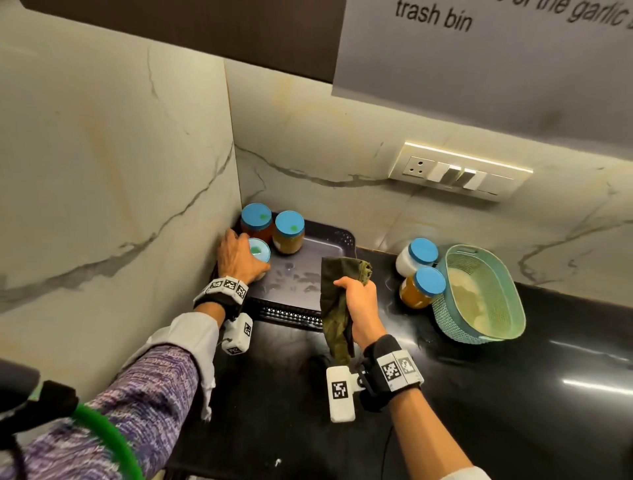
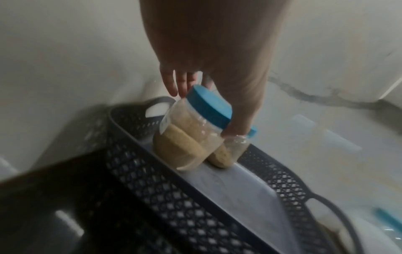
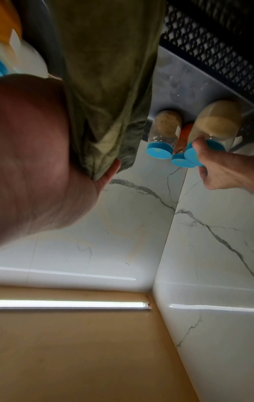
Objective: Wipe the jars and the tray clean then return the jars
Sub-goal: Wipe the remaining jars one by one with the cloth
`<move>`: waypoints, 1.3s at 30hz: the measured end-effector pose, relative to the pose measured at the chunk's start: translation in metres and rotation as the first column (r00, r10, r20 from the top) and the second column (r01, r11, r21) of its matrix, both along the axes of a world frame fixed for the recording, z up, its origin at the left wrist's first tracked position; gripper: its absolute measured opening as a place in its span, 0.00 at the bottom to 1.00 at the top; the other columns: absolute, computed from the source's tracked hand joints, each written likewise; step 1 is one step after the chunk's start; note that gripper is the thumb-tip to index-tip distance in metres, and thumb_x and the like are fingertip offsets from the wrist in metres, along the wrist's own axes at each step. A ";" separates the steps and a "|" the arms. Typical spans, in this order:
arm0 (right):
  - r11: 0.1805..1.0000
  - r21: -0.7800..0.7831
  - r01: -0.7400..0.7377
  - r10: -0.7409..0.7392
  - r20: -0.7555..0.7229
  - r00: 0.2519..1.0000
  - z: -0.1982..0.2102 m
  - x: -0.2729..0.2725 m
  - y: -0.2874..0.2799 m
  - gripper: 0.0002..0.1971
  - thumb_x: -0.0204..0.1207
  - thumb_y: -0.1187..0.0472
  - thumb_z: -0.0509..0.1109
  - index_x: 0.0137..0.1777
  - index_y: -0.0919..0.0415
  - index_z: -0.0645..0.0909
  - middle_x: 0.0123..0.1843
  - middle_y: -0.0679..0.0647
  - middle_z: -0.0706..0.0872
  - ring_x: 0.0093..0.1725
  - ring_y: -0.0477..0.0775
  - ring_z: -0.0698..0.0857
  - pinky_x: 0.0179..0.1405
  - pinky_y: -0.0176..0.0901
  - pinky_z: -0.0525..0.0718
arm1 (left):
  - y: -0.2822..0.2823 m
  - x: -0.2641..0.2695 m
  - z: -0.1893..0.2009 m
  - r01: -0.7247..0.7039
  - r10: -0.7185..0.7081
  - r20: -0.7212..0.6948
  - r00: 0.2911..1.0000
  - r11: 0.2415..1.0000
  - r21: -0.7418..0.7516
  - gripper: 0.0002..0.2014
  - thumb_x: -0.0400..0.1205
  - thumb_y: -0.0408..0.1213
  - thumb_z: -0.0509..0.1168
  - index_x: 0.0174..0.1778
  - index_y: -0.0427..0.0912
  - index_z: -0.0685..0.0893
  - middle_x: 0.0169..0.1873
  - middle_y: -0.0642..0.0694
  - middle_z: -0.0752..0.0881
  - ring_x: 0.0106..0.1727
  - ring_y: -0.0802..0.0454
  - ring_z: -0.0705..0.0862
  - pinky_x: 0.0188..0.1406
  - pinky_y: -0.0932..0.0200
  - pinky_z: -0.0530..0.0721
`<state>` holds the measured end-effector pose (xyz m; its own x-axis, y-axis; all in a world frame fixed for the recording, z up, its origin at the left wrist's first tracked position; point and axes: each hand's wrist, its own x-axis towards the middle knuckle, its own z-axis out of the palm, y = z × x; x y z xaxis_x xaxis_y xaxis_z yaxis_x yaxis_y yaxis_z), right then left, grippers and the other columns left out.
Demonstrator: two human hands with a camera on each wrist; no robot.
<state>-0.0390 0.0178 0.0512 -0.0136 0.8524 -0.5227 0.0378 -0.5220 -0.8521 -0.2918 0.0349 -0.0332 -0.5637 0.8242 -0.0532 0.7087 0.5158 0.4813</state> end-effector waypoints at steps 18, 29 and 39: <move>0.683 0.454 -0.572 0.241 0.600 0.763 -0.038 0.075 -0.097 0.33 0.66 0.74 0.64 0.68 0.49 0.89 0.65 0.39 0.92 0.68 0.38 0.87 0.72 0.43 0.83 | -0.147 0.150 -0.038 0.412 -0.492 0.235 0.838 0.854 0.318 0.40 0.52 0.57 0.79 0.60 0.43 0.87 0.50 0.49 0.76 0.51 0.47 0.77 0.54 0.43 0.82; 0.192 0.161 -0.968 0.430 0.873 0.231 -0.081 0.072 -0.099 0.40 0.67 0.59 0.57 0.84 0.59 0.76 0.87 0.56 0.73 0.88 0.56 0.69 0.92 0.47 0.53 | -0.149 0.137 -0.074 0.335 -0.494 0.614 0.616 0.869 0.363 0.41 0.59 0.43 0.89 0.71 0.50 0.84 0.63 0.56 0.91 0.65 0.58 0.89 0.68 0.47 0.87; 0.411 0.295 -0.863 0.359 0.817 0.451 -0.098 0.079 -0.165 0.37 0.70 0.69 0.70 0.83 0.58 0.78 0.84 0.54 0.77 0.87 0.50 0.70 0.92 0.47 0.58 | -0.157 0.143 -0.070 0.280 -0.514 0.587 0.626 0.850 0.446 0.25 0.73 0.38 0.77 0.68 0.46 0.87 0.61 0.53 0.91 0.62 0.58 0.90 0.67 0.49 0.88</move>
<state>0.0397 -0.1476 -0.0472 -0.6212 0.7835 -0.0187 0.6633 0.5129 -0.5450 -0.1490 -0.1217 -0.1036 -0.0837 0.9965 0.0009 0.2373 0.0190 0.9712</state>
